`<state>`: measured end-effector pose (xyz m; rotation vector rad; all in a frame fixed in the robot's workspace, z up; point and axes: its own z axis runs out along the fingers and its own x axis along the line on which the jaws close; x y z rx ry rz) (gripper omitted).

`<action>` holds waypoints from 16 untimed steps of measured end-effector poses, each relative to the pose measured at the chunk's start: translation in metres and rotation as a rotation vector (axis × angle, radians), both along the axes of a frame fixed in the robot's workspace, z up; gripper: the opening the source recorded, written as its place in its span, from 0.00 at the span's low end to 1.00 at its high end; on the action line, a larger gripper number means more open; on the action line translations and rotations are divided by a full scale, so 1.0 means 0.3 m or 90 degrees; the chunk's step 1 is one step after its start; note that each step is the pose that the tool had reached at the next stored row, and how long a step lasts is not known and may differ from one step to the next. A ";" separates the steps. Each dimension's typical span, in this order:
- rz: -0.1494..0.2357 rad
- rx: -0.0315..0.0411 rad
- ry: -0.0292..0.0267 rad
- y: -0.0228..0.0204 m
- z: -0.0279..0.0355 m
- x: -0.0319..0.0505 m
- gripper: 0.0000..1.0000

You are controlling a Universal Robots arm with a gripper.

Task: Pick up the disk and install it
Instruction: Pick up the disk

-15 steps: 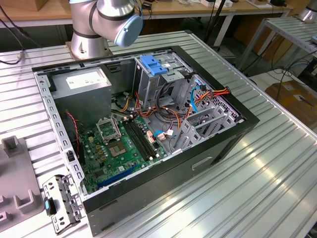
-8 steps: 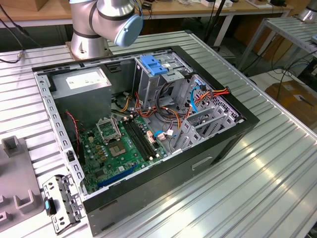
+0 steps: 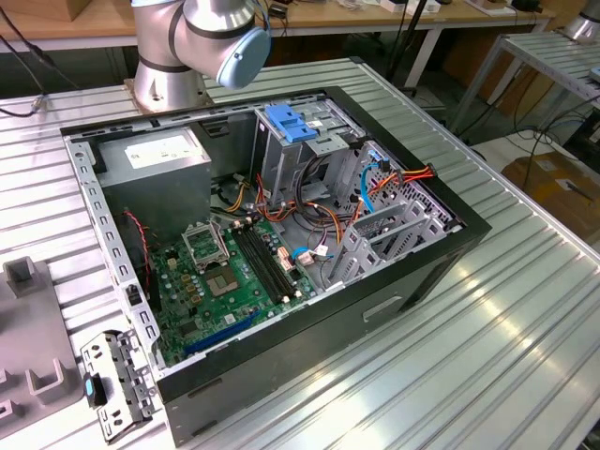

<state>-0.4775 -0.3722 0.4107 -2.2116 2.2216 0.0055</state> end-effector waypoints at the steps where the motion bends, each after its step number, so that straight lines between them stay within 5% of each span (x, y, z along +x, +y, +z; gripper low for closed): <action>1: 0.000 0.0000 0.0001 0.000 0.003 0.000 0.37; 16: 0.000 0.0000 0.0000 0.000 0.101 0.004 0.37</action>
